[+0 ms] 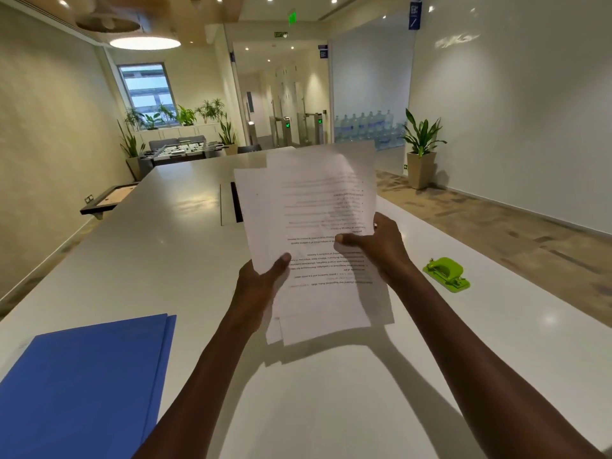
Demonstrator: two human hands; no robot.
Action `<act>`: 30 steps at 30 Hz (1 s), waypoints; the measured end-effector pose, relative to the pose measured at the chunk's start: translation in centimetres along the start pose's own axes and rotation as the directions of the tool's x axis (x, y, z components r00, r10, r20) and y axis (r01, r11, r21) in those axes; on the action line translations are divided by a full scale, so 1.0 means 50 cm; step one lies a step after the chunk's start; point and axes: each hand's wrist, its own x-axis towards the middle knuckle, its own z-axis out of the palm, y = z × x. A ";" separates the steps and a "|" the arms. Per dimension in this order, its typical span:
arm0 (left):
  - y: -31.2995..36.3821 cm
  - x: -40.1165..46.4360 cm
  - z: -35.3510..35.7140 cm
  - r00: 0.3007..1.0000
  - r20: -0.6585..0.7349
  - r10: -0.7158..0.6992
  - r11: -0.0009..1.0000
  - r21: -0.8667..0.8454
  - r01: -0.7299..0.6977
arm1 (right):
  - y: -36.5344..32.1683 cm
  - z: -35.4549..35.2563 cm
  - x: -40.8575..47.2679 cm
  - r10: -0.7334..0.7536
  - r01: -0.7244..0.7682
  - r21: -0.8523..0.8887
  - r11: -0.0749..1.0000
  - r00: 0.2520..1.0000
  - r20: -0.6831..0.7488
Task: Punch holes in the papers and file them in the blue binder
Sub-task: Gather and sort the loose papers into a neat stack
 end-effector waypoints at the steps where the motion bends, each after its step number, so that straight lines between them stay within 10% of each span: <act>1: 0.000 0.000 0.003 0.998 -0.027 0.058 0.998 0.035 -0.057 | -0.004 0.001 0.001 -0.030 0.030 0.013 0.999 1.000 0.002; 11: 0.003 0.008 -0.013 0.974 -0.085 0.212 0.976 0.068 -0.206 | 0.018 -0.009 0.006 -0.090 0.077 0.301 0.951 0.996 0.029; 30: 0.002 -0.004 -0.009 0.963 -0.142 0.229 0.964 0.170 -0.204 | 0.038 0.027 -0.018 -0.099 0.062 0.261 0.963 0.986 0.133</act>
